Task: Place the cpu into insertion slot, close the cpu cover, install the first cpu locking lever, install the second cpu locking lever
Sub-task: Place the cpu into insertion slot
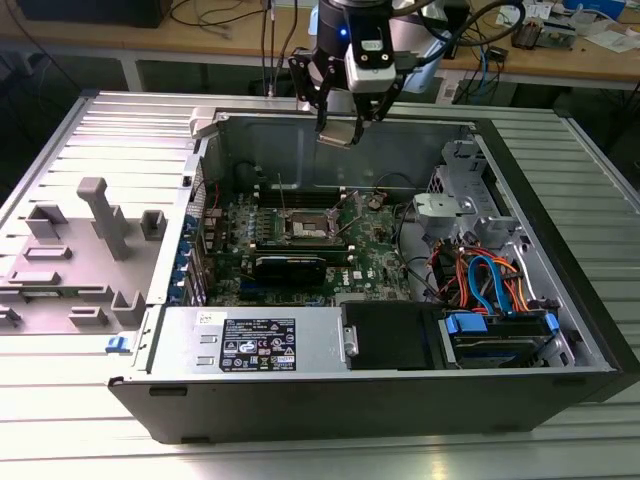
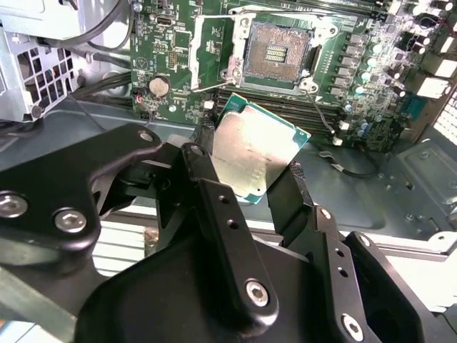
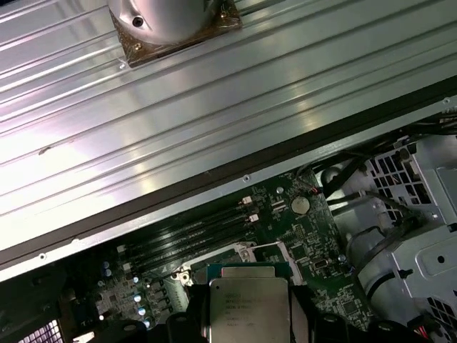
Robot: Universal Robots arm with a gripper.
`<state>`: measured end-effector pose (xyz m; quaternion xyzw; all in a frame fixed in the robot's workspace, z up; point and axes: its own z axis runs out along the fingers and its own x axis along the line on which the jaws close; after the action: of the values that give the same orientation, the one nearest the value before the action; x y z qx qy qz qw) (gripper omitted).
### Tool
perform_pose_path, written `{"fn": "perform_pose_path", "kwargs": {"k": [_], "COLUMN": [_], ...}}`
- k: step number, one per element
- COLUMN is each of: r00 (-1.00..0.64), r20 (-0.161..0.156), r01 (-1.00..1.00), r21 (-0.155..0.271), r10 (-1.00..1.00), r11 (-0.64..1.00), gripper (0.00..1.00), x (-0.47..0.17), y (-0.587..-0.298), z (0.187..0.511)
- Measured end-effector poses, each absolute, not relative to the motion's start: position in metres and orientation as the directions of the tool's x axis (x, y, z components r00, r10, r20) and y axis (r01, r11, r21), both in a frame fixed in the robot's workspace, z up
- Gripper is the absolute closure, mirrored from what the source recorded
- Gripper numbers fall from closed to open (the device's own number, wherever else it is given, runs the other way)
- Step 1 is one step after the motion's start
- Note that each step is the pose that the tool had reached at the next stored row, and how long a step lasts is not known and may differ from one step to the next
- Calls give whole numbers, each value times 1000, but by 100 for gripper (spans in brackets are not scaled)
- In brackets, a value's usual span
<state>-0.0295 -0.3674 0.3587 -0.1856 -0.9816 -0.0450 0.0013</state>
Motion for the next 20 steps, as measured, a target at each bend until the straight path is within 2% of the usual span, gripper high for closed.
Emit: {"fn": "perform_pose_path", "kwargs": {"k": [20], "r00": [-901], "r20": [18], "r01": [433], "r21": [86], "r10": [433], "r11": [897], "gripper": [45], "x": [-30], "y": [-369], "z": [355]}}
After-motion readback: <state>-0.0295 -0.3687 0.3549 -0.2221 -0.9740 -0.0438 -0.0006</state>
